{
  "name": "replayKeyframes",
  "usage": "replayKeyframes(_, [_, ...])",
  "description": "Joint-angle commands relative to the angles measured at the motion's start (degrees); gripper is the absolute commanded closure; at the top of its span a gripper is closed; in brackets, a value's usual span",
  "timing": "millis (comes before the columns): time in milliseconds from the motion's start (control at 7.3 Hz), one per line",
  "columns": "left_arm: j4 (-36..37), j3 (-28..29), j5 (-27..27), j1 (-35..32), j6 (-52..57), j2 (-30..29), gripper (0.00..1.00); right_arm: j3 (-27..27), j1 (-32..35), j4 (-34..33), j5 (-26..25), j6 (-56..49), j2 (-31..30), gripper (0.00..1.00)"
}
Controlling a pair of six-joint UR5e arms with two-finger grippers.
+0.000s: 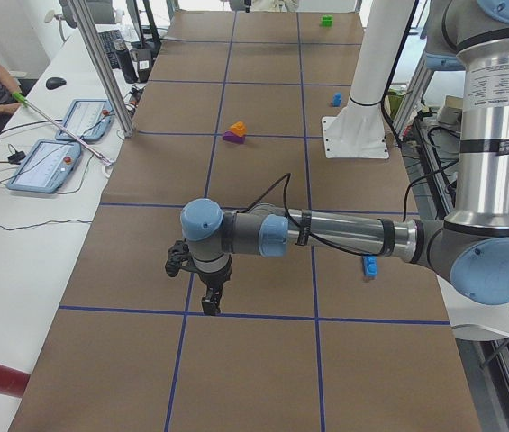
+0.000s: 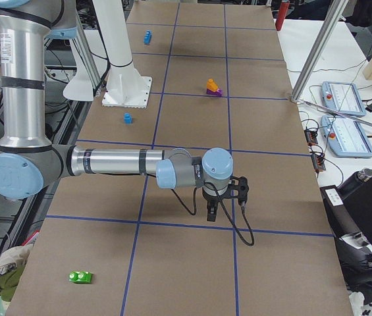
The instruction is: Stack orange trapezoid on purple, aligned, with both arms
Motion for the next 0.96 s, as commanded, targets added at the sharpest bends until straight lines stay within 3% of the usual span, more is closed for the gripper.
replayKeyframes(0, [-0.1, -0.1, -0.7, -0.4, 0.0, 0.4, 0.0, 0.1, 0.1, -0.1, 0.3, -0.1, -0.3, 0.0])
replayKeyframes(821, [-0.1, -0.3, -0.7, -0.4, 0.0, 0.4, 0.0, 0.2, -1.4, -3.1, -0.9, -1.1, -0.7, 0.0])
